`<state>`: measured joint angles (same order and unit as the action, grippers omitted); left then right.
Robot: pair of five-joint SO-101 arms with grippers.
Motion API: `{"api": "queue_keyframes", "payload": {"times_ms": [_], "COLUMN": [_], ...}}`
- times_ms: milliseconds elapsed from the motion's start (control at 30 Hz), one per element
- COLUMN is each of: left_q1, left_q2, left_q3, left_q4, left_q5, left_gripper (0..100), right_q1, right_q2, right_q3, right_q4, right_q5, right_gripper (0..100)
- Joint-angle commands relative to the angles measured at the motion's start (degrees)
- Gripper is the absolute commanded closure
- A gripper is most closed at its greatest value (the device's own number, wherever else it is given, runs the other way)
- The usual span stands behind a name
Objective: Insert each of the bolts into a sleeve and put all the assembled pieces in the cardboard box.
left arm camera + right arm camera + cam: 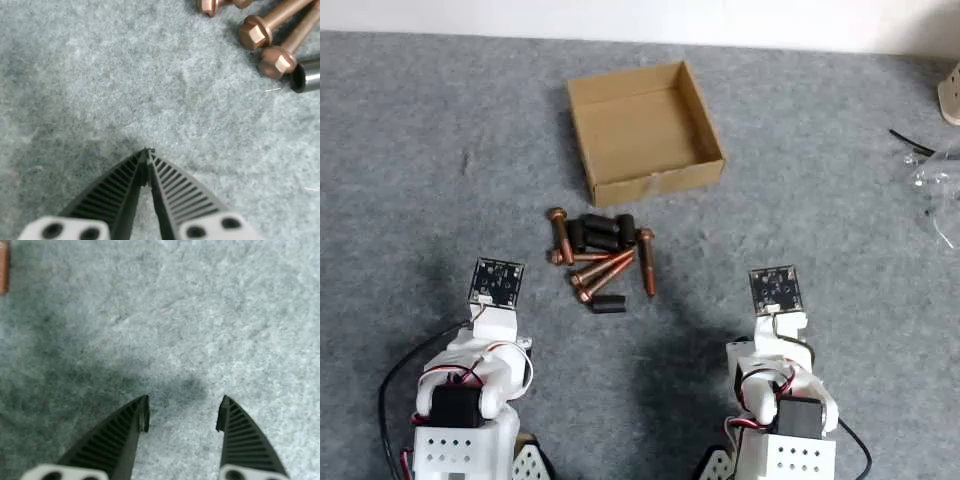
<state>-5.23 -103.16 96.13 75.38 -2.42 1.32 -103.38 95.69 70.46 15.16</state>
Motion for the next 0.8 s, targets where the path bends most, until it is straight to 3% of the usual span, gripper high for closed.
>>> {"api": "queue_keyframes", "payload": {"times_ms": [0, 400, 500, 633, 767], "left_q1": [-0.04, -0.57, -6.81, -15.52, -16.57], "left_q2": [-0.66, -0.66, -0.75, -0.75, -0.75], "left_q3": [1.10, 1.10, 0.22, -5.58, -9.80], "left_q4": [0.44, 0.18, 0.18, -5.80, -6.07], "left_q5": [-0.18, -0.35, -0.62, -14.77, -16.18], "left_gripper": [99, 99, 99, 96, 95], "right_q1": [0.40, 0.40, 0.40, 0.66, 0.75], "right_q2": [-0.31, -0.31, -0.31, -0.31, -0.31], "right_q3": [7.96, 7.96, 7.96, 7.96, 7.96], "right_q4": [0.40, 0.40, 0.40, 0.40, 0.22], "right_q5": [0.53, 0.53, 0.53, 0.35, 0.26], "right_gripper": [78.6, 78.6, 78.6, 78.6, 78.6]}}
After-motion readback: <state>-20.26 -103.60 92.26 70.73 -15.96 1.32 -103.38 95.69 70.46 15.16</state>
